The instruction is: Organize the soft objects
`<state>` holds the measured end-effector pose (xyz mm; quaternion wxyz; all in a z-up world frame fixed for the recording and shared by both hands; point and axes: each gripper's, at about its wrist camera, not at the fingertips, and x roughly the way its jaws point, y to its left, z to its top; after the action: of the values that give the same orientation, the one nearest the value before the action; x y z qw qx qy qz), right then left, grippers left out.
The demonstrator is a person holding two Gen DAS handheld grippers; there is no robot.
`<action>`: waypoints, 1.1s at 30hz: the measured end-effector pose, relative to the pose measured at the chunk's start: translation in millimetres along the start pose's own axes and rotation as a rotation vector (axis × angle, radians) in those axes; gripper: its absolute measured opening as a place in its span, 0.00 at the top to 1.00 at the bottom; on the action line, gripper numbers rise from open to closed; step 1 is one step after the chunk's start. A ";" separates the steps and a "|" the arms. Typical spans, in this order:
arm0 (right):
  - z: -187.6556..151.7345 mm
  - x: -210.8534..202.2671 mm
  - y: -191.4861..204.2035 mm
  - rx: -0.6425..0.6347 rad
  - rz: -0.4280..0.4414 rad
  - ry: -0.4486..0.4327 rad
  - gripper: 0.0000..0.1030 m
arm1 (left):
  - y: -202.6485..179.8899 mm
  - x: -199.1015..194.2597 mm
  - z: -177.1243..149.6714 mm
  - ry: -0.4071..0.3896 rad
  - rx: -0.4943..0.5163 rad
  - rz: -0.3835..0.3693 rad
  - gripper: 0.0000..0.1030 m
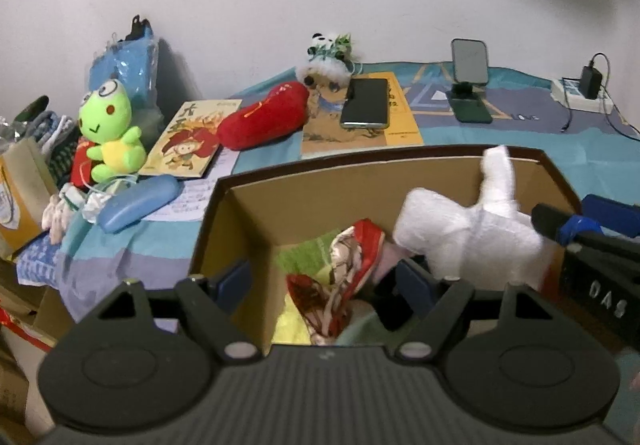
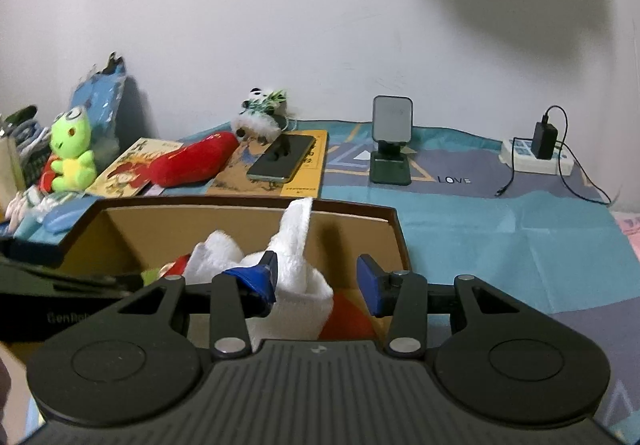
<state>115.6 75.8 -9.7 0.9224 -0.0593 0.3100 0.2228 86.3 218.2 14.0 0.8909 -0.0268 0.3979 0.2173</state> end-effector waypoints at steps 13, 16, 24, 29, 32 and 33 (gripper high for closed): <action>-6.8 32.7 -10.5 0.086 0.001 0.024 0.74 | 8.4 56.3 0.8 0.044 -0.055 -0.061 0.23; -7.7 35.3 -12.3 0.106 -0.007 0.040 0.74 | 4.2 58.5 -0.4 0.064 -0.038 -0.059 0.23; -8.5 37.9 -12.6 0.086 -0.009 0.046 0.74 | 1.7 60.6 -1.7 0.081 -0.040 -0.030 0.23; -8.3 39.4 -18.3 0.126 0.012 0.057 0.74 | -0.2 61.6 -2.2 0.085 -0.034 -0.008 0.23; -8.0 40.7 -17.0 0.116 0.009 0.056 0.74 | -1.7 61.5 -2.0 0.082 -0.025 0.005 0.23; -7.9 40.7 -16.2 0.108 0.008 0.054 0.74 | -1.5 61.4 -1.9 0.081 -0.026 0.009 0.23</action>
<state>147.4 74.6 -40.8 0.9147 -0.0141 0.3465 0.2075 121.8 238.8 -31.8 0.8728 -0.0456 0.4307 0.2251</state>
